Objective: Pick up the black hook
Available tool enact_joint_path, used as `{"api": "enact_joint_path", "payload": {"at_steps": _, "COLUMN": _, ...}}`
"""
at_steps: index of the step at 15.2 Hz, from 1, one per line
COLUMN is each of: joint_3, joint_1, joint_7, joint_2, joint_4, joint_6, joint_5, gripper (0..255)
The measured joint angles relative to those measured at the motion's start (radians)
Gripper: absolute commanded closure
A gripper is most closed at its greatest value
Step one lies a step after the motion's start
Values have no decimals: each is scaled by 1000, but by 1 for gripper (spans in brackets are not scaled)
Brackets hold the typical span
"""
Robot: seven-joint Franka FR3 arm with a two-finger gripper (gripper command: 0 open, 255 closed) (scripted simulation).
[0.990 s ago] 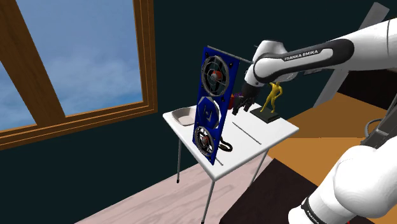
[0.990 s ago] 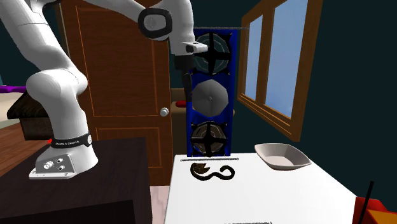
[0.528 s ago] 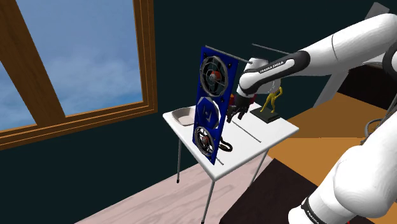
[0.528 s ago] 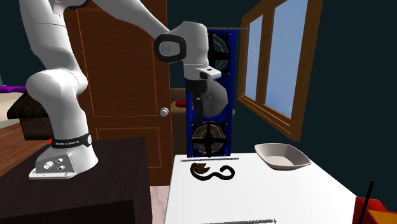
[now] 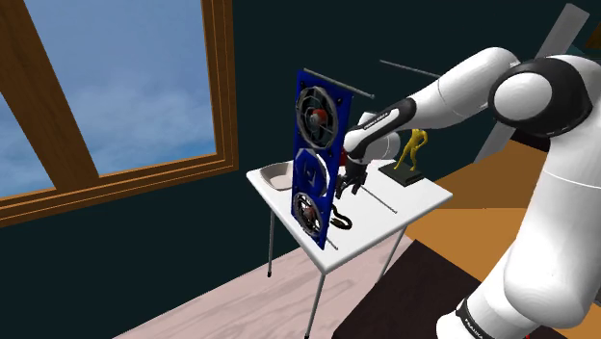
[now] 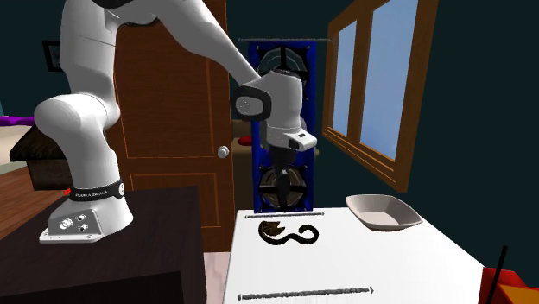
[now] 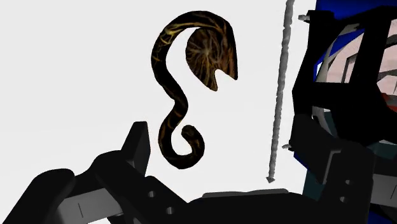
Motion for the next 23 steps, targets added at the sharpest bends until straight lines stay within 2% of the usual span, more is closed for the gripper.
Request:
{"api": "enact_joint_path", "payload": {"at_steps": 7, "joint_3": 41, "joint_1": -59, "joint_7": -74, "joint_2": 270, "joint_4": 164, "joint_6": 48, "joint_5": 97, "gripper": 0}}
{"api": "enact_joint_path", "payload": {"at_steps": 14, "joint_3": 68, "joint_1": -79, "joint_7": -104, "joint_2": 356, "joint_4": 192, "joint_6": 103, "joint_5": 129, "gripper": 0}}
{"api": "enact_joint_path", "payload": {"at_steps": 15, "joint_3": 69, "joint_1": -82, "joint_7": -106, "joint_2": 362, "joint_4": 196, "joint_6": 106, "joint_5": 131, "gripper": 255}}
{"api": "enact_joint_path", "payload": {"at_steps": 23, "joint_3": 70, "joint_1": -82, "joint_7": -106, "joint_2": 366, "joint_4": 198, "joint_6": 107, "joint_5": 132, "gripper": 255}}
